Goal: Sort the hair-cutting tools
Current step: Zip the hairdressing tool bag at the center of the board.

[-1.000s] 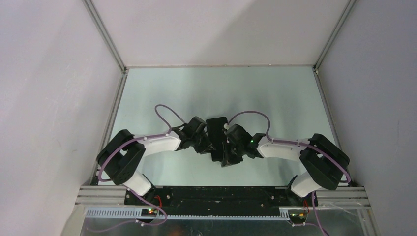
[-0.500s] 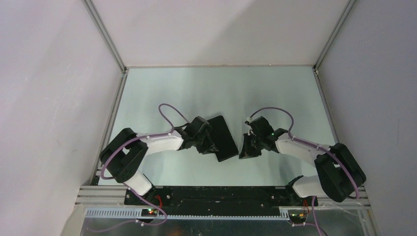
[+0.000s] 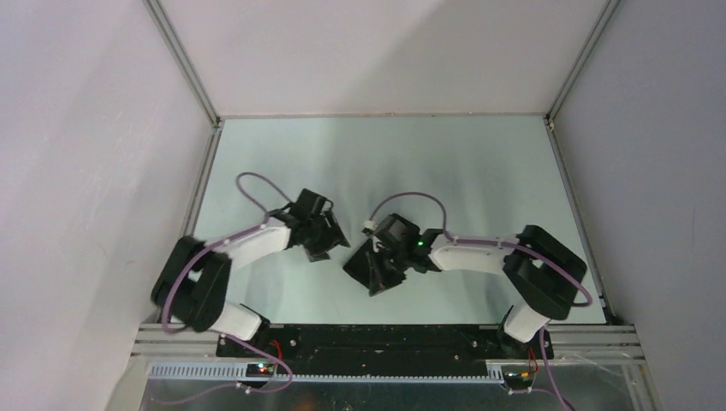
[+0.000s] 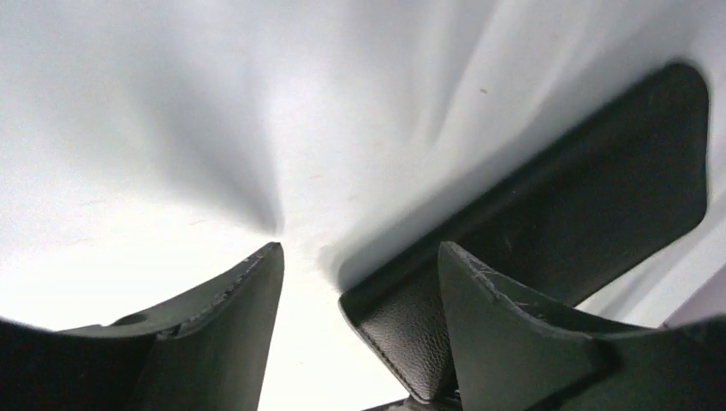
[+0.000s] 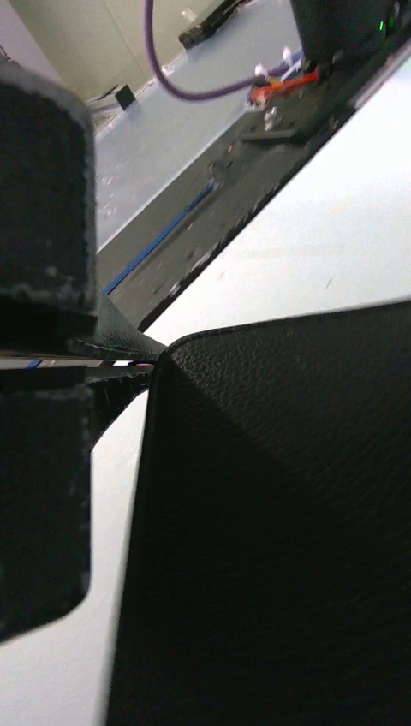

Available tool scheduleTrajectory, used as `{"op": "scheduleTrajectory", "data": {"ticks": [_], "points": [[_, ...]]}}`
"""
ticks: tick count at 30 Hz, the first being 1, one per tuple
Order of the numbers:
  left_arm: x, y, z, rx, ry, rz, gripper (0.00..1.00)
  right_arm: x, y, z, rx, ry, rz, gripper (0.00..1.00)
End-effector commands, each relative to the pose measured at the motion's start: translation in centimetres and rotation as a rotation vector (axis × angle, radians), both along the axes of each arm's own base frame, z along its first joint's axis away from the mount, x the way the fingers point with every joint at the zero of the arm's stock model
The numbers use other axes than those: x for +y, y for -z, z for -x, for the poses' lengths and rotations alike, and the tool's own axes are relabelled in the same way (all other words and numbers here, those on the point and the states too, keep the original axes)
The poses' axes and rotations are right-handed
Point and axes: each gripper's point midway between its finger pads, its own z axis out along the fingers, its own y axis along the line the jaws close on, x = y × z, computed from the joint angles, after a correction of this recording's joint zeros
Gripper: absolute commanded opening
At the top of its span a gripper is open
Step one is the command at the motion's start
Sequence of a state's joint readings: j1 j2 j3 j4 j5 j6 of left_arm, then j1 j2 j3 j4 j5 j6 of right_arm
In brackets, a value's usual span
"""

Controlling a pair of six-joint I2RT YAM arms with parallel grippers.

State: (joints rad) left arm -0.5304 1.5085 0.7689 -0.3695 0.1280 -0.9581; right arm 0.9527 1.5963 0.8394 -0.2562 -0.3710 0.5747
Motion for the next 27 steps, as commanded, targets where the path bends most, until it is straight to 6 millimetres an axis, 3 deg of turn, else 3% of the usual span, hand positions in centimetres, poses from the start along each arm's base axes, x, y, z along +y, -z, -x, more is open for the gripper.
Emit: {"op": "scheduleTrajectory", "data": {"ticks": [1, 4, 7, 8, 11, 16, 20, 27], "points": [[5.4, -3.2, -0.2, -0.141, -0.149, -0.079, 0.75, 6.5, -2.8, -0.4, -0.04, -0.028, -0.127, 0.0], [6.4, -4.1, 0.9, -0.182, -0.213, -0.046, 0.84, 7.9, -2.5, -1.2, -0.058, 0.003, -0.136, 0.0], [4.7, -4.2, 1.6, -0.182, -0.217, 0.09, 0.85, 8.3, -2.5, -2.0, -0.086, 0.028, -0.143, 0.0], [3.9, -3.5, 2.7, -0.137, -0.217, 0.143, 0.84, 8.3, -2.4, -2.0, -0.088, 0.031, -0.14, 0.0], [1.6, -3.3, 3.6, -0.118, -0.201, 0.252, 0.77, 8.2, -2.1, -2.2, -0.089, 0.042, -0.128, 0.0], [0.0, -2.6, 4.6, -0.082, -0.18, 0.275, 0.67, 8.1, -1.5, -2.2, -0.079, 0.051, -0.113, 0.0], [-0.1, -1.4, 5.1, -0.048, -0.198, 0.27, 0.54, 8.1, -1.4, -2.1, -0.079, 0.051, -0.11, 0.0], [0.5, 0.5, 5.9, -0.003, -0.227, 0.232, 0.11, 6.2, -0.8, -1.5, -0.081, 0.035, -0.03, 0.0]]}}
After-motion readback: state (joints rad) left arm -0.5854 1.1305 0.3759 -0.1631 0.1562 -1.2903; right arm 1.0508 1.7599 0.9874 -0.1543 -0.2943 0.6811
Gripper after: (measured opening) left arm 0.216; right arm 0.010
